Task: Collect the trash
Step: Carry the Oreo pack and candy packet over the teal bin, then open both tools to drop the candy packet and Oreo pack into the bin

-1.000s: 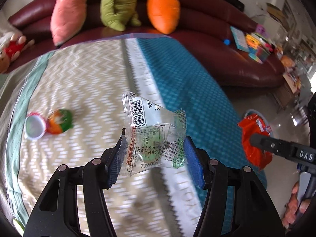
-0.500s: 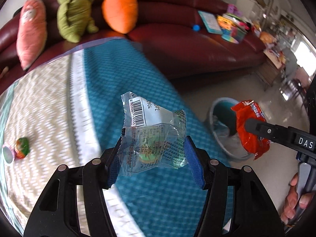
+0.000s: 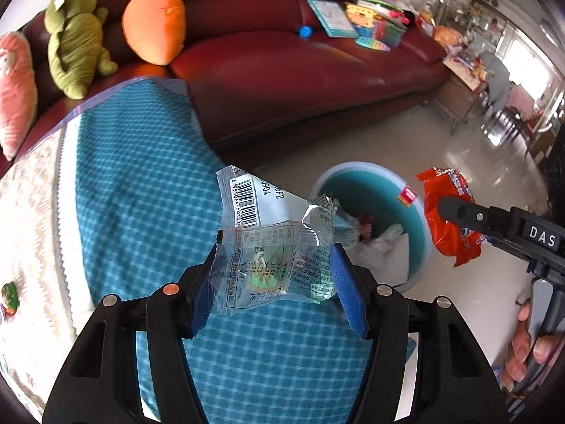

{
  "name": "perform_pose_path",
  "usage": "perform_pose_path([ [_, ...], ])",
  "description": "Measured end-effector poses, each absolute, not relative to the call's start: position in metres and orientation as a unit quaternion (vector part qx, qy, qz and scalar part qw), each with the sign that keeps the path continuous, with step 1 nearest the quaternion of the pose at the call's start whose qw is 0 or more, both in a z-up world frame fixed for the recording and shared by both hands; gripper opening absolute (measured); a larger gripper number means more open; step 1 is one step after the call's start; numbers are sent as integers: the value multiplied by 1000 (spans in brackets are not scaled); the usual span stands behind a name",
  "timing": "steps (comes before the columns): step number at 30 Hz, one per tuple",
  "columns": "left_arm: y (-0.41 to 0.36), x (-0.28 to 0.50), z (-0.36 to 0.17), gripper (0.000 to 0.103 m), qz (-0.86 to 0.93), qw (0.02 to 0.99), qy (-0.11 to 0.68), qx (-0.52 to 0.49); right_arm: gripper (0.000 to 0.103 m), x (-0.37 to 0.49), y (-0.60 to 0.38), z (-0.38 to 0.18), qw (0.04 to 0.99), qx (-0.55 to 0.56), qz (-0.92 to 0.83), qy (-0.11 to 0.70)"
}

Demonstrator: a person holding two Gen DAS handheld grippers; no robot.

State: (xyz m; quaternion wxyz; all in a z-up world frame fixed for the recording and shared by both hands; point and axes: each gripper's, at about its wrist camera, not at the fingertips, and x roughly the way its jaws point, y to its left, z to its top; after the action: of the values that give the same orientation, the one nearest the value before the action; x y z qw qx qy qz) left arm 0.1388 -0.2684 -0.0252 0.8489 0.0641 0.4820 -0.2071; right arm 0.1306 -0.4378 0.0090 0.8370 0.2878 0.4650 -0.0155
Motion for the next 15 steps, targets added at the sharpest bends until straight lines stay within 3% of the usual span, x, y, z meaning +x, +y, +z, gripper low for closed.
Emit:
perform_pose_path([
  [15, -348, 155, -50, 62, -250, 825, 500, 79, 42, 122, -510, -7, 832, 320, -78, 446],
])
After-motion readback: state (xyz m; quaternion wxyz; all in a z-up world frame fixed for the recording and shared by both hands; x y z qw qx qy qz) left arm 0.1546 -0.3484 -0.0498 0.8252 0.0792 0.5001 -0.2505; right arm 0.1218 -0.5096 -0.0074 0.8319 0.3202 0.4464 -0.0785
